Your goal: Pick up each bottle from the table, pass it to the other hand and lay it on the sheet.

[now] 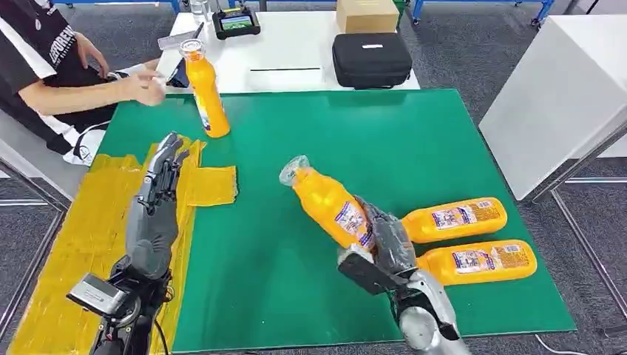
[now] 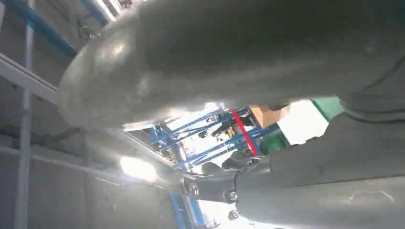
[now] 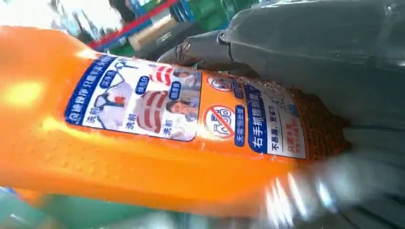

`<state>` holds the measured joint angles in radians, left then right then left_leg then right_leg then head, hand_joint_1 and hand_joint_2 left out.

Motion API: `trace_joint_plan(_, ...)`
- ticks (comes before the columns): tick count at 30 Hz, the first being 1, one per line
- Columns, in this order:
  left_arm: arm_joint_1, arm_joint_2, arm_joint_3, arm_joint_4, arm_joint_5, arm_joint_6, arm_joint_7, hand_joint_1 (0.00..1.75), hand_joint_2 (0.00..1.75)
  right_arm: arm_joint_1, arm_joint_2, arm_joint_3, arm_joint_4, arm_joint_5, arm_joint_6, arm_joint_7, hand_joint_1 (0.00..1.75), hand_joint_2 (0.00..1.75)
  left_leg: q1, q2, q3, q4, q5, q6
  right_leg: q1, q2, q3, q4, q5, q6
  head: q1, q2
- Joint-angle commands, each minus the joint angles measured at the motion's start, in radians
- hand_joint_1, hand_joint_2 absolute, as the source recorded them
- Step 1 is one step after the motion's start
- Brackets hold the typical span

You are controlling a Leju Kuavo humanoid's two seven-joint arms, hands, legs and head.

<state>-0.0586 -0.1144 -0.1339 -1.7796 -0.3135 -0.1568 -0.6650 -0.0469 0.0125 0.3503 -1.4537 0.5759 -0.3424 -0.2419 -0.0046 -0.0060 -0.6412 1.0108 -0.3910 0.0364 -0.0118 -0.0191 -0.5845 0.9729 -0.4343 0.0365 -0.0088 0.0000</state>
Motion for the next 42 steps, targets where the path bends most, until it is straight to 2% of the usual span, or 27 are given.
trace_joint_plan(1,-0.035,0.014,-0.094,0.046,-0.023,0.007,0.043,0.0,1.75,0.022,0.084,-0.175,-0.08,-0.255,-0.061,-0.111,1.75,1.75,0.0,-0.001,0.002,0.0,-0.001,-0.002,0.0,-0.001,0.003,0.0,-0.002,-0.001,0.0,0.0)
trace_joint_plan(3,-0.039,0.019,-0.105,0.053,-0.022,0.001,0.051,0.0,1.75,0.026,0.095,-0.188,-0.087,-0.298,-0.067,-0.133,1.75,1.75,0.001,-0.001,0.004,0.0,-0.002,-0.002,0.0,0.0,0.005,-0.001,-0.002,-0.001,0.0,0.0)
trace_joint_plan(5,-0.067,0.051,-0.165,0.099,-0.045,-0.055,0.117,0.0,1.75,0.026,0.111,-0.223,-0.077,-0.445,-0.08,-0.208,1.73,1.75,0.001,0.0,0.003,0.0,-0.001,-0.002,0.0,0.0,0.003,0.0,-0.002,-0.001,0.001,0.0)
trace_joint_plan(8,-0.127,0.058,-0.244,0.225,-0.106,-0.056,0.21,0.0,1.75,0.011,0.109,-0.259,-0.018,-0.692,0.027,-0.204,1.75,1.75,0.0,-0.005,0.002,-0.002,0.0,-0.002,0.0,-0.005,0.003,-0.001,-0.001,-0.001,0.0,0.0)
trace_joint_plan(10,-0.151,0.041,-0.253,0.291,-0.016,-0.113,0.261,0.0,1.75,-0.008,0.104,-0.243,0.027,-0.706,0.06,-0.219,1.75,1.75,0.0,-0.006,0.006,-0.002,0.0,-0.003,0.0,-0.005,0.007,-0.003,-0.002,-0.002,0.0,0.0)
trace_joint_plan(12,-0.182,0.035,-0.265,0.348,0.122,-0.177,0.313,0.0,1.75,-0.049,0.112,-0.205,0.08,-0.688,0.068,-0.234,1.75,1.75,0.0,-0.001,0.005,-0.002,0.0,-0.002,0.0,0.0,0.005,-0.003,0.0,-0.001,0.001,0.0)
trace_joint_plan(13,-0.188,0.032,-0.269,0.364,0.146,-0.175,0.329,0.0,1.75,-0.06,0.117,-0.187,0.095,-0.674,0.062,-0.239,1.73,1.75,0.001,0.0,0.009,-0.002,-0.001,-0.004,0.0,0.002,0.009,-0.004,-0.001,-0.002,0.0,0.0)
trace_joint_plan(14,-0.194,0.033,-0.279,0.375,0.155,-0.166,0.338,0.0,1.75,-0.07,0.118,-0.163,0.11,-0.661,0.061,-0.24,1.75,1.75,0.0,0.003,0.006,-0.002,-0.001,-0.003,0.0,0.004,0.005,-0.003,0.0,-0.002,0.001,0.0)
trace_joint_plan(17,-0.194,0.027,-0.285,0.407,0.265,-0.177,0.377,0.0,1.75,-0.103,0.115,-0.051,0.178,-0.585,0.059,-0.249,1.75,1.75,0.0,0.003,0.005,-0.002,-0.002,-0.003,0.0,0.004,0.005,-0.002,0.0,-0.002,0.0,0.0)
trace_joint_plan(19,-0.195,0.03,-0.29,0.407,0.268,-0.177,0.378,0.0,1.75,-0.105,0.123,-0.04,0.188,-0.578,0.052,-0.251,1.75,1.75,0.001,0.003,0.009,-0.002,-0.003,-0.005,0.001,0.004,0.009,-0.003,-0.002,-0.003,0.0,0.0)
trace_joint_plan(21,-0.195,0.03,-0.29,0.407,0.268,-0.177,0.378,0.0,1.75,-0.105,0.123,-0.04,0.188,-0.578,0.052,-0.251,1.75,1.75,0.001,0.004,0.004,-0.001,-0.001,-0.002,0.001,0.004,0.003,-0.002,0.0,-0.001,0.0,0.0)
trace_joint_plan(23,-0.199,0.029,-0.291,0.419,0.346,-0.196,0.406,0.0,1.75,-0.126,0.117,0.02,0.222,-0.512,0.05,-0.252,1.73,1.75,0.001,0.004,0.009,-0.002,-0.004,-0.004,0.001,0.005,0.009,-0.003,-0.002,-0.002,0.0,0.0)
trace_joint_plan(25,-0.209,0.028,-0.297,0.43,0.367,-0.195,0.416,0.0,1.75,-0.137,0.132,0.043,0.245,-0.489,0.045,-0.25,1.75,1.75,0.001,0.003,0.006,-0.001,-0.002,-0.003,0.001,0.003,0.006,-0.002,-0.001,-0.002,0.0,0.0)
trace_joint_plan(26,-0.222,0.011,-0.289,0.455,0.436,-0.193,0.45,0.0,1.75,-0.162,0.139,0.095,0.283,-0.411,0.031,-0.245,1.75,1.75,0.001,0.003,0.006,-0.001,-0.003,-0.003,0.001,0.004,0.006,-0.002,-0.001,-0.001,0.0,0.0)
trace_joint_plan(27,-0.231,0.009,-0.293,0.46,0.441,-0.191,0.454,0.0,1.75,-0.166,0.153,0.104,0.294,-0.402,0.025,-0.244,1.75,1.75,0.001,0.004,0.003,-0.001,-0.002,-0.002,0.001,0.004,0.003,-0.001,0.0,-0.001,0.0,0.0)
trace_joint_plan(28,-0.239,0.0,-0.29,0.475,0.476,-0.188,0.466,0.0,1.75,-0.179,0.157,0.128,0.321,-0.365,0.011,-0.247,1.75,1.75,0.001,0.005,0.008,-0.001,-0.004,-0.004,0.001,0.006,0.008,-0.002,-0.002,-0.002,0.0,0.0)
trace_joint_plan(31,-0.25,-0.005,-0.289,0.482,0.549,-0.175,0.484,0.0,1.75,-0.198,0.163,0.202,0.386,-0.258,-0.04,-0.271,1.75,1.75,0.001,0.004,0.001,0.0,-0.001,-0.002,0.001,0.004,0.001,-0.001,0.0,-0.001,0.0,0.0)
trace_joint_plan(36,-0.267,0.003,-0.292,0.487,0.587,-0.165,0.494,0.0,1.75,-0.216,0.168,0.263,0.445,-0.184,-0.091,-0.284,1.75,1.75,0.001,0.003,0.005,-0.001,-0.002,-0.003,0.001,0.004,0.005,-0.002,-0.001,-0.001,0.0,0.0)
trace_joint_plan(41,-0.273,0.002,-0.292,0.496,0.601,-0.16,0.496,0.0,1.75,-0.225,0.168,0.284,0.465,-0.159,-0.105,-0.284,1.75,1.75,0.001,0.003,0.002,-0.001,-0.001,-0.002,0.001,0.003,0.002,-0.001,0.0,-0.001,0.0,0.0)
trace_joint_plan(42,-0.303,0.002,-0.293,0.55,0.678,-0.169,0.507,0.0,1.75,-0.244,0.183,0.36,0.535,-0.088,-0.148,-0.29,1.75,1.75,0.001,0.003,0.004,-0.001,-0.002,-0.003,0.001,0.003,0.004,-0.001,-0.001,-0.001,0.0,0.0)
